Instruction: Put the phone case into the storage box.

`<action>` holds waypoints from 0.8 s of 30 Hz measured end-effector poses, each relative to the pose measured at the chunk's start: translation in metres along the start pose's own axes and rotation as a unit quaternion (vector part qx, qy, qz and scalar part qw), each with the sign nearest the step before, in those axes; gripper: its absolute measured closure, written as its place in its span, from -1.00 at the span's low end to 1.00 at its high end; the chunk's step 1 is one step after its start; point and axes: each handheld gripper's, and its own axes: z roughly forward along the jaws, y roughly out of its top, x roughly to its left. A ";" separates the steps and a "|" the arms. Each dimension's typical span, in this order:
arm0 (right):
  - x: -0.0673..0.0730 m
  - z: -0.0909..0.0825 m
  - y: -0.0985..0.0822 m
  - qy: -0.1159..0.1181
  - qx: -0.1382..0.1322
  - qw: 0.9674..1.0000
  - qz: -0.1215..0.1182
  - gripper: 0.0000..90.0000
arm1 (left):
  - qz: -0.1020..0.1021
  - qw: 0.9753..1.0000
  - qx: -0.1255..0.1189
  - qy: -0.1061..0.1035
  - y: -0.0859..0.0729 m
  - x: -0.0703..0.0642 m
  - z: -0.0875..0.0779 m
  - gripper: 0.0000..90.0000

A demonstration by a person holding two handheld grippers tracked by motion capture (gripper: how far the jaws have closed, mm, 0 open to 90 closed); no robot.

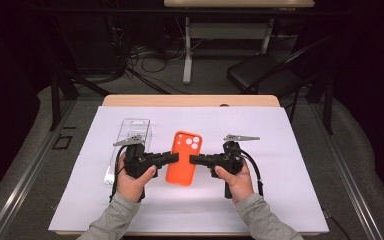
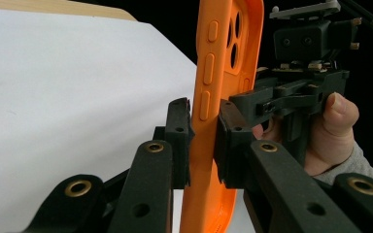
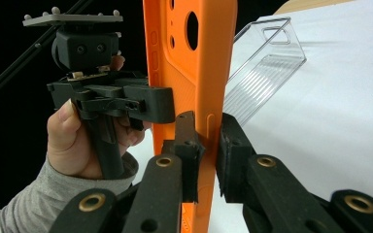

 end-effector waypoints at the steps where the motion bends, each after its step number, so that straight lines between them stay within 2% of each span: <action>1: 0.000 0.000 0.000 -0.001 -0.001 1.000 0.000 0.80 | 0.000 1.000 0.000 0.000 0.000 0.000 0.000 0.73; 9: 0.001 0.000 0.000 -0.001 0.001 1.000 -0.004 0.80 | 0.003 1.000 -0.004 0.005 0.000 0.000 0.000 0.66; 15: 0.000 -0.001 0.000 -0.007 0.000 1.000 -0.003 0.80 | 0.003 1.000 -0.008 0.004 0.001 0.000 -0.001 0.46; 24: -0.001 -0.003 0.001 -0.021 -0.002 1.000 -0.010 0.80 | 0.015 1.000 -0.002 0.025 0.002 0.001 0.000 0.27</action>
